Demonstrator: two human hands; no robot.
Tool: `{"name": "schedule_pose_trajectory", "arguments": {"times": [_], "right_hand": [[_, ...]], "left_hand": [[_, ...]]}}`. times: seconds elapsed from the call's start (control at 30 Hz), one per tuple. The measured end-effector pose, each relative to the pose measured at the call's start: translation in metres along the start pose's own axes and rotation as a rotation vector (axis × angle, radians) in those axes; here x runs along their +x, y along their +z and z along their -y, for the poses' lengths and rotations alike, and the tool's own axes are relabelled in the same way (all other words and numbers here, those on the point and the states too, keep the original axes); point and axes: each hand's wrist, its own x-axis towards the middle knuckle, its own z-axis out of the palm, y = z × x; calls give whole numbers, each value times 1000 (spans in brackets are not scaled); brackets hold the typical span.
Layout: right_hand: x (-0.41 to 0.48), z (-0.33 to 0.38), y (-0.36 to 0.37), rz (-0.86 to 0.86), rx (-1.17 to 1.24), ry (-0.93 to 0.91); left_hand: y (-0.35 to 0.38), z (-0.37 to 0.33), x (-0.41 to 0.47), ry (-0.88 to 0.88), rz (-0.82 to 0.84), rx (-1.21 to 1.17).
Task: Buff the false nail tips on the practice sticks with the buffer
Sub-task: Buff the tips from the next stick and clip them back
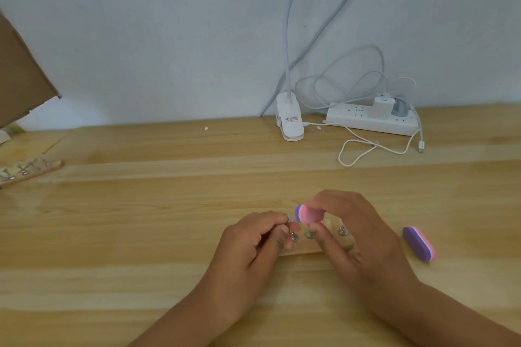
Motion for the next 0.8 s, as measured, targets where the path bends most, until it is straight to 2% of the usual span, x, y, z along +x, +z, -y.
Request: {"name": "schedule_pose_trajectory", "arguments": {"times": [0.1,0.23,0.33,0.43,0.57,0.7,0.8], "right_hand": [[-2,-3,3,56,36,-121],[-1,-5,2,56,29,-112],[-3,-3,2,88,57,-181],[-1,-3,1,69,19,-98],[-3,0,2,99,52,-218],[-2,-3,2,52,44,-152],[-4,-1,2,88,57,-210]], "left_hand": [[0,-3,0,31,60,18],[0,-4,-2,33,80,21],[2,-7,-2,64,99,31],[2,-6,-1,64,86,58],[1,-5,-1,75,105,42],[1,-5,-1,72,88,41],[2,-5,-1,80,103,17]]}}
